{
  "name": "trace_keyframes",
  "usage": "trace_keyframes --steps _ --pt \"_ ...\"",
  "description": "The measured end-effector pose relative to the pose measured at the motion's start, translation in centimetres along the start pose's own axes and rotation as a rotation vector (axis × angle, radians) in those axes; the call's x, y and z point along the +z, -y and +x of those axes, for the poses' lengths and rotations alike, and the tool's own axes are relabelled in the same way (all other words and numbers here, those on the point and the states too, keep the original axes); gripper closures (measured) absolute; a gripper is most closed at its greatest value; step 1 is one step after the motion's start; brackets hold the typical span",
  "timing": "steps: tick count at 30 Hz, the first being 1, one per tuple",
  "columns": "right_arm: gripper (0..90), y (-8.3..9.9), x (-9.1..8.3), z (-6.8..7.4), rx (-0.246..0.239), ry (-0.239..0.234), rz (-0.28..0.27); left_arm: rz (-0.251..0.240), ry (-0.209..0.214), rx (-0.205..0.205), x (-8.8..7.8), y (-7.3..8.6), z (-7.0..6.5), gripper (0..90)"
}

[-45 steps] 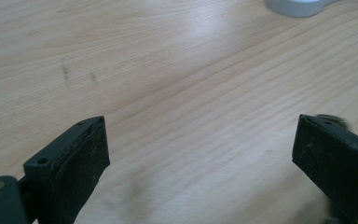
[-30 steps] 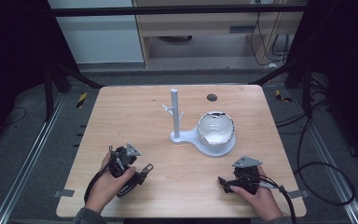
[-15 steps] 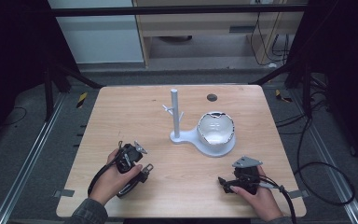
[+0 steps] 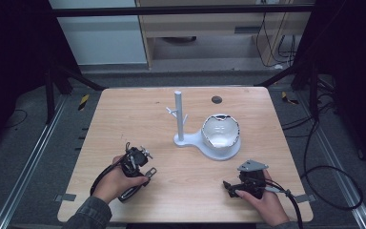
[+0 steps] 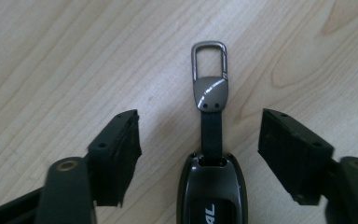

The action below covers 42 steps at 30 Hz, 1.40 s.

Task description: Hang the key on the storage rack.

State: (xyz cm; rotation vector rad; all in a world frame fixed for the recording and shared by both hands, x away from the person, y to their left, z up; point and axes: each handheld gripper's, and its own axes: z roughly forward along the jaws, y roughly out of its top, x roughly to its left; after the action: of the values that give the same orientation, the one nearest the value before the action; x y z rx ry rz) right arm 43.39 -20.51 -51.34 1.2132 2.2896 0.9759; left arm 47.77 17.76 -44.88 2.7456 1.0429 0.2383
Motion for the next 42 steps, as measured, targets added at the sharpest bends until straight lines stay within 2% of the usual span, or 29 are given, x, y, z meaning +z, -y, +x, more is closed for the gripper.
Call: trace_keyframes --steps 3,6,13,16,28,32,42 --pt "0.5 0.0 0.0 0.0 -0.001 -0.001 0.0 0.043 0.005 0.024 0.4 -0.3 -0.1 36.7" --pt "0.5 0.0 0.0 0.0 -0.001 -0.001 0.0 0.046 0.008 0.01 0.7 -0.5 0.1 41.7" --pt "0.4 0.0 0.0 0.0 -0.002 -0.002 -0.001 0.059 0.023 0.007 0.6 -0.6 0.6 52.6" --pt "0.5 0.0 0.0 0.0 -0.002 -0.003 -0.001 0.078 0.028 0.018 0.9 -0.6 0.6 54.5" --pt "0.5 0.0 0.0 0.0 -0.004 -0.005 -0.001 0.094 0.037 0.039 1.5 -0.8 0.3 63.2" --pt "0.4 0.0 0.0 -0.1 -0.006 -0.006 -0.001 0.099 0.047 0.045 1.5 -0.9 0.2 71.0" --pt "0.5 0.0 0.0 0.0 -0.003 -0.005 0.0 0.096 0.059 0.052 1.4 -0.7 0.3 78.9"
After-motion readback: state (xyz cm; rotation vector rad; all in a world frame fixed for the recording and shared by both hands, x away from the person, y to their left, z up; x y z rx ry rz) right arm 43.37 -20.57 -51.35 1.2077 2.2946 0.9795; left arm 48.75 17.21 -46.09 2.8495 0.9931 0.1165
